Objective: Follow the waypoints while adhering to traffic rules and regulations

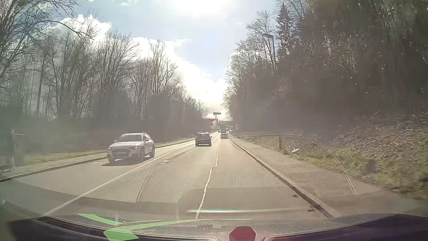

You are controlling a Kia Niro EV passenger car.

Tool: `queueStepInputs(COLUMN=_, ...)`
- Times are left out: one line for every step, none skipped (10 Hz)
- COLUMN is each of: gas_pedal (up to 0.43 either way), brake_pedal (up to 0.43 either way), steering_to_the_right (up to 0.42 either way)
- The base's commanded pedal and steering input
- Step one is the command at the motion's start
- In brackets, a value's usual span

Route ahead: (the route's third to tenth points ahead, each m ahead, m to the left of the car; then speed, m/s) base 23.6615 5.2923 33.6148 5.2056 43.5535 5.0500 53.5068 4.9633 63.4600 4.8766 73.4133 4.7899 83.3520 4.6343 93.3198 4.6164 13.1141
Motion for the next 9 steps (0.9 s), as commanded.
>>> queueStepInputs(gas_pedal=0.189, brake_pedal=0.000, steering_to_the_right=0.000)
queueStepInputs(gas_pedal=0.189, brake_pedal=0.000, steering_to_the_right=0.000)
queueStepInputs(gas_pedal=0.189, brake_pedal=0.000, steering_to_the_right=0.000)
queueStepInputs(gas_pedal=0.189, brake_pedal=0.000, steering_to_the_right=0.000)
queueStepInputs(gas_pedal=0.189, brake_pedal=0.000, steering_to_the_right=0.000)
queueStepInputs(gas_pedal=0.189, brake_pedal=0.000, steering_to_the_right=0.000)
queueStepInputs(gas_pedal=0.189, brake_pedal=0.000, steering_to_the_right=0.000)
queueStepInputs(gas_pedal=0.189, brake_pedal=0.000, steering_to_the_right=0.000)
queueStepInputs(gas_pedal=0.197, brake_pedal=0.000, steering_to_the_right=0.000)
